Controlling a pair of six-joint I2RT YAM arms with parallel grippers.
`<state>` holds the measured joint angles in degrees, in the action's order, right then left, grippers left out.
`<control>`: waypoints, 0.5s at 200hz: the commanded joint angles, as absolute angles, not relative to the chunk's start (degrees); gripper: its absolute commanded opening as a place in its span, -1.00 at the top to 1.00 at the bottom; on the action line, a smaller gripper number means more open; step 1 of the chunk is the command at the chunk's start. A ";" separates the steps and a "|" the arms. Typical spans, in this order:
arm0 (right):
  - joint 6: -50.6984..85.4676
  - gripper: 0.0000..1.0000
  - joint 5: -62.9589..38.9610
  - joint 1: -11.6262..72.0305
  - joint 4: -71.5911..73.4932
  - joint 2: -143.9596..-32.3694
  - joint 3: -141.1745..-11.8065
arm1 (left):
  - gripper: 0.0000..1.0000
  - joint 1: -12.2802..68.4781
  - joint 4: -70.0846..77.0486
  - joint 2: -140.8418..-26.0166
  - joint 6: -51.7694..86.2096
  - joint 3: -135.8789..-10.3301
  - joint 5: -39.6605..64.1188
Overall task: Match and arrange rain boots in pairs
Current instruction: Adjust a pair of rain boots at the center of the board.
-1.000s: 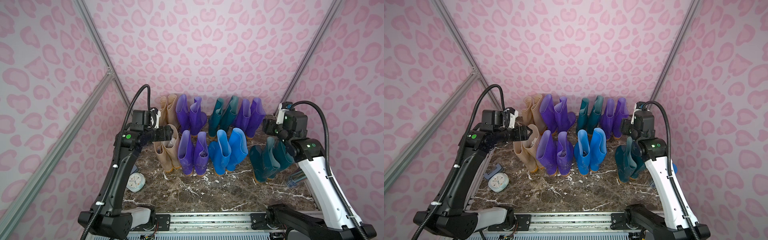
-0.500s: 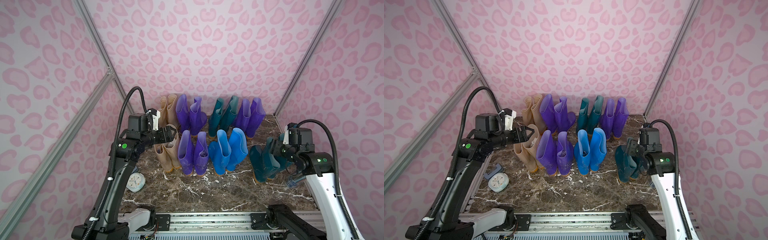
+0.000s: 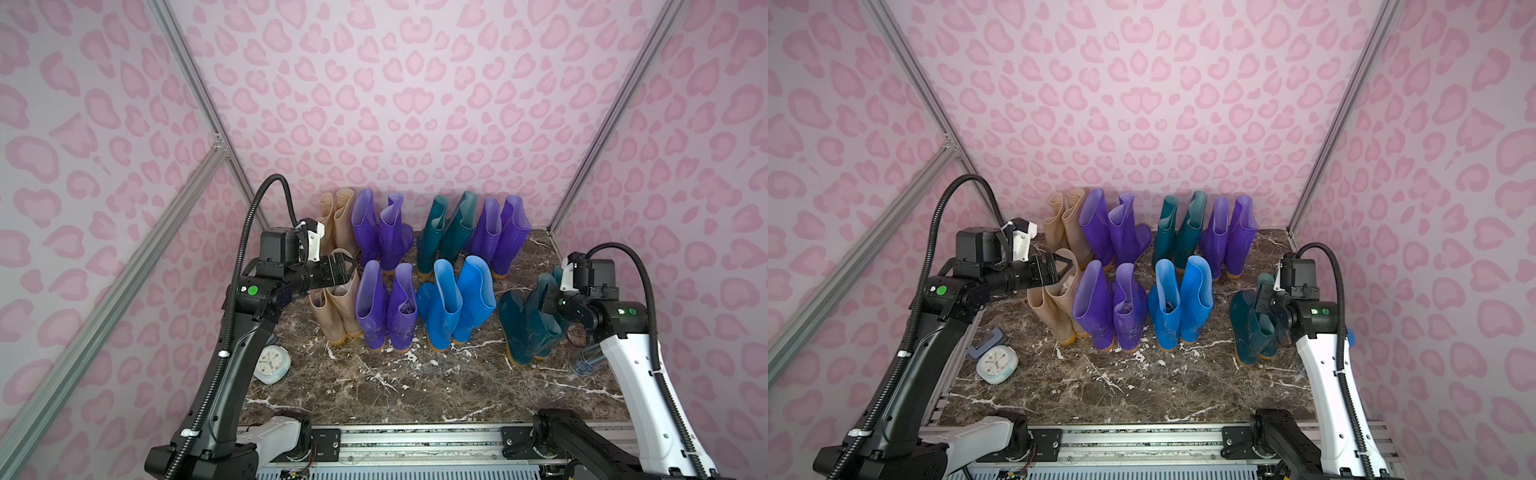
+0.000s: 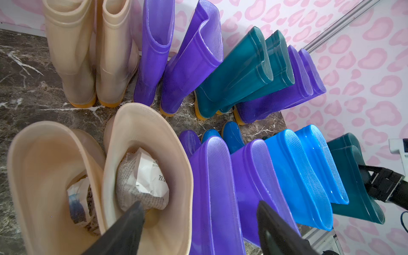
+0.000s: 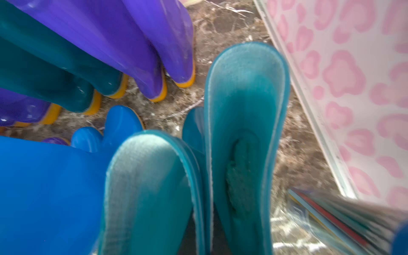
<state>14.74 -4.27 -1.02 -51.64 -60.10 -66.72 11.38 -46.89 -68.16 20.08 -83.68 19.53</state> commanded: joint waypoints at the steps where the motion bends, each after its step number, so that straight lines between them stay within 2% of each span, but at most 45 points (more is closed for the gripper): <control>1: 13.05 1.00 -7.99 1.16 -45.44 -63.02 -69.49 | -0.63 11.39 -45.87 -68.76 19.29 -85.86 20.10; 43: 12.82 1.00 -7.37 7.38 -46.50 -68.23 -76.98 | -0.63 11.27 -46.31 -69.04 18.46 -87.10 19.44; 100: 13.65 1.00 -11.87 12.51 -44.66 -71.40 -77.50 | -0.63 11.31 -47.11 -69.13 17.91 -88.33 19.09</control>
<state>13.39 -8.99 10.85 -50.26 -70.74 -76.82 11.35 -47.07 -69.41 18.87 -87.61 19.46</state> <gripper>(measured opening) 0.068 0.813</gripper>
